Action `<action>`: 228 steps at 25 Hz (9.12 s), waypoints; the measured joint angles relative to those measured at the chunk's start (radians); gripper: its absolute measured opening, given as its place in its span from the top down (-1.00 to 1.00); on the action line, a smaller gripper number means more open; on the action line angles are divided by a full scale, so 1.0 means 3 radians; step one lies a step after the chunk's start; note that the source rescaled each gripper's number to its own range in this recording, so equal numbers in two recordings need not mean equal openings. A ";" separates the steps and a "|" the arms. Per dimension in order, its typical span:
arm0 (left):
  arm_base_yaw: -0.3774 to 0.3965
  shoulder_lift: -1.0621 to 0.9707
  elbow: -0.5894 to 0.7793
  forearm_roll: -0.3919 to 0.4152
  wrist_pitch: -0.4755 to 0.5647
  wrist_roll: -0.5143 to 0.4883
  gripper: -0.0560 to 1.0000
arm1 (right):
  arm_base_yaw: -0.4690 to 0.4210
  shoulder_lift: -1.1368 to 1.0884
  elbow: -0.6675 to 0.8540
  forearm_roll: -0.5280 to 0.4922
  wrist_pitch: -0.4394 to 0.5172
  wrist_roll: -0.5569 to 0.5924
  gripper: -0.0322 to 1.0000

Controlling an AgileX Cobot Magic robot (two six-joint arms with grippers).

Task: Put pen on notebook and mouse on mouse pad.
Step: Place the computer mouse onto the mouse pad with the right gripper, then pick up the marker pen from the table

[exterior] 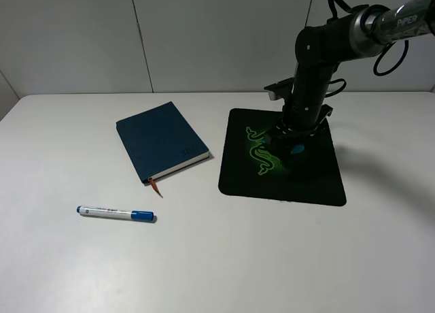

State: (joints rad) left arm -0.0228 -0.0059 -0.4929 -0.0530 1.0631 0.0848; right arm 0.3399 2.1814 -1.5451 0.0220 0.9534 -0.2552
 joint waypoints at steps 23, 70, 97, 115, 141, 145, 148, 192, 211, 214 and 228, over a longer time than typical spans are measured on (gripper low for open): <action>0.0000 0.0000 0.0000 0.0000 0.0000 0.0000 -1.00 | 0.0000 -0.0177 0.0000 -0.0055 0.0256 0.0509 -1.00; 0.0000 0.0000 0.0000 0.0001 0.0000 0.0000 -1.00 | 0.0000 -0.4685 0.2525 0.0315 0.0875 0.0512 -1.00; 0.0000 0.0000 0.0000 -0.0002 0.0000 0.0000 -1.00 | -0.1211 -0.7295 0.3415 0.0476 0.0366 0.0516 -1.00; 0.0000 0.0000 0.0000 -0.0002 0.0000 0.0000 -1.00 | -0.1211 -0.7295 0.3508 0.0477 0.0255 0.0535 -1.00; 0.0000 0.0000 0.0000 0.0001 0.0000 0.0000 -1.00 | -0.1211 -0.7295 0.3508 0.0477 0.0254 0.0538 -1.00; 0.0000 0.0000 0.0000 0.0001 0.0000 0.0000 -1.00 | -0.1211 -0.7295 0.3508 0.0477 0.0251 0.0538 -1.00; 0.0000 0.0000 0.0000 0.0001 0.0000 0.0000 -1.00 | -0.1211 -0.7295 0.3508 0.0477 0.0251 0.0538 -1.00; -0.1523 0.4137 -0.1443 0.0296 0.0271 0.1018 -0.97 | -0.1211 -0.7295 0.3508 0.0477 0.0251 0.0538 -1.00; -0.1564 0.5598 -0.1450 0.0427 -0.0793 0.1724 -0.97 | -0.1211 -0.7295 0.3508 0.0477 0.0251 0.0538 -1.00; -0.1564 0.5756 -0.1451 0.0431 -0.0886 0.1750 -0.97 | -0.1211 -0.7295 0.3508 0.0477 0.0251 0.0538 -1.00; -0.1564 0.6208 -0.1455 0.0460 -0.1316 0.1819 -0.93 | -0.1211 -0.7295 0.3508 0.0477 0.0251 0.0538 -1.00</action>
State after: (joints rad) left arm -0.4919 1.8565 -0.9295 0.0851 0.6681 0.6305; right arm -0.0233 -0.0070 -0.4927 0.1650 1.0287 -0.0937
